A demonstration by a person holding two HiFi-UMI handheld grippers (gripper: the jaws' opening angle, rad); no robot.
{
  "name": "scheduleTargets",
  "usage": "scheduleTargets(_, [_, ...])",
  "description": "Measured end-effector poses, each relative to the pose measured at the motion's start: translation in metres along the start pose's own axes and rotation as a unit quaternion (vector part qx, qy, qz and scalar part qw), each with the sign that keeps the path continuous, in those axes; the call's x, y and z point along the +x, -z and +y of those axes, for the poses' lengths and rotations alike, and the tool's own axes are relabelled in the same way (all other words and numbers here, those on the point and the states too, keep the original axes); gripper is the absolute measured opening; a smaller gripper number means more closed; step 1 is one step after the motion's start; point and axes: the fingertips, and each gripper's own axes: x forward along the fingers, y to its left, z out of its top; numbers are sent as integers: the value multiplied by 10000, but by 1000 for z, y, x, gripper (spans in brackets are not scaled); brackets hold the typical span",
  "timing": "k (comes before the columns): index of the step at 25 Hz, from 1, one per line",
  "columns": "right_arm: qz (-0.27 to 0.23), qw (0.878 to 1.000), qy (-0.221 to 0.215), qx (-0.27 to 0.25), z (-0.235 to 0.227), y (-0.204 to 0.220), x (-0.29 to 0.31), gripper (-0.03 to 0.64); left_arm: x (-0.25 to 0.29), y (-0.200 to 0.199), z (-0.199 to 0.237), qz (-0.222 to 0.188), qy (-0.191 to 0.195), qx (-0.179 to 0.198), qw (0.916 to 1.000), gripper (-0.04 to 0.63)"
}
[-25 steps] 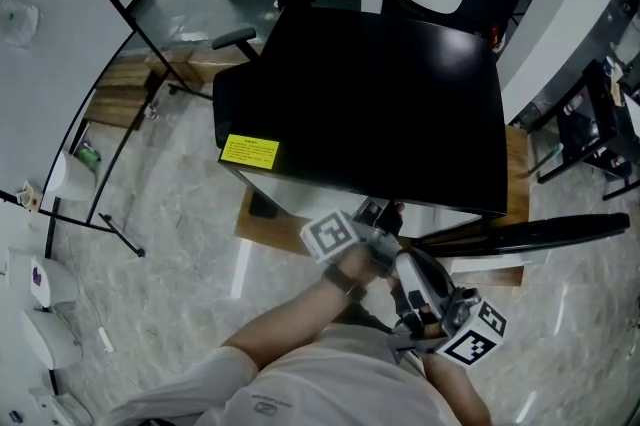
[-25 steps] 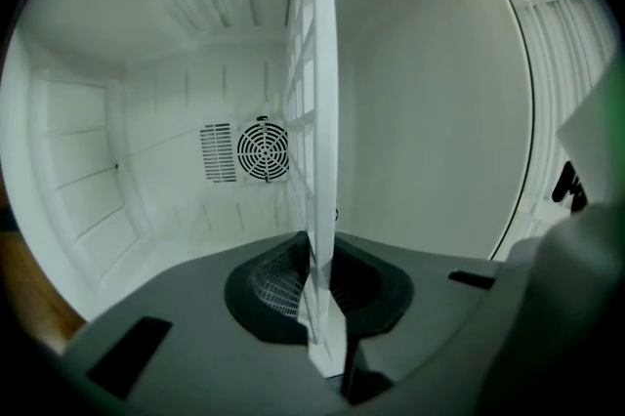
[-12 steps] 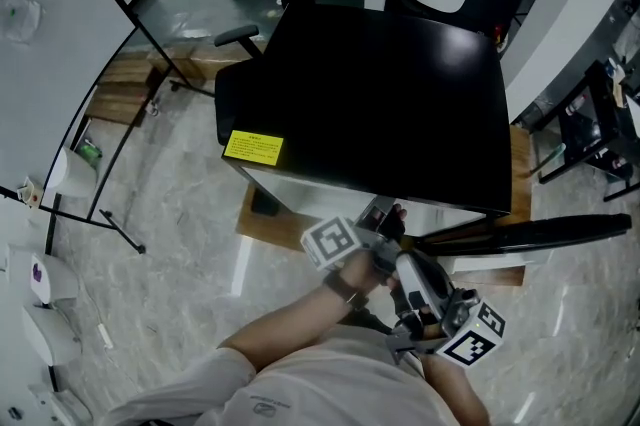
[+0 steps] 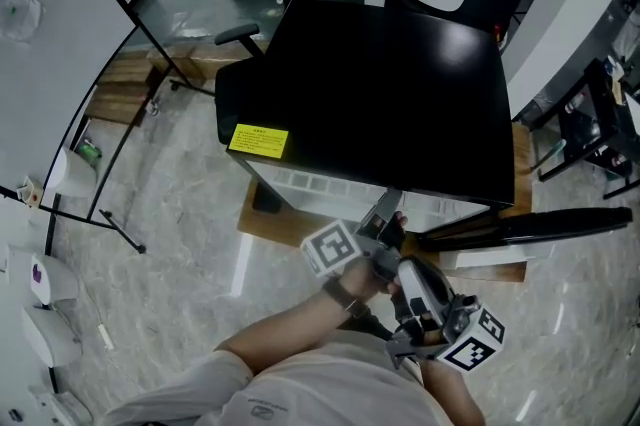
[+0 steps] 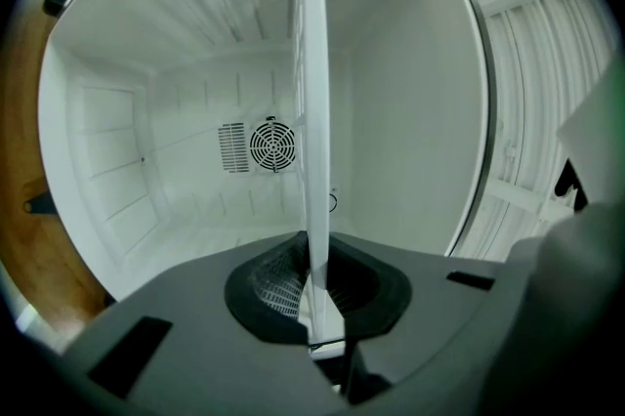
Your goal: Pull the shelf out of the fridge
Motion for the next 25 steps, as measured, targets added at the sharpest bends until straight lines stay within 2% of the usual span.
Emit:
scheduleTargets(3, [-20,10000,10,7,1,2,-3,11,-2,3,-7,-24,153,-113,9998,17])
scheduleTargets(8, [-53,10000,-28,-5,6,3,-8,11,-10,8,-9,-30,164,-158,9997,17])
scheduleTargets(12, [-107,9999,-50,-16,11,4,-12,11,-21,11,-4,15,-49,-16,10000,17])
scheduleTargets(19, [-138,9998,-126,65,15,5,-16,11,-30,16,-7,28,-84,-50,9999,17])
scheduleTargets(22, [-142,9996,-207,84,18,3,-16,11,-35,18,-2,38,-245,99,9996,17])
scheduleTargets(25, [-182,9995,-254,82,21,4,-19,11,-36,21,-9,26,-100,-5,9999,17])
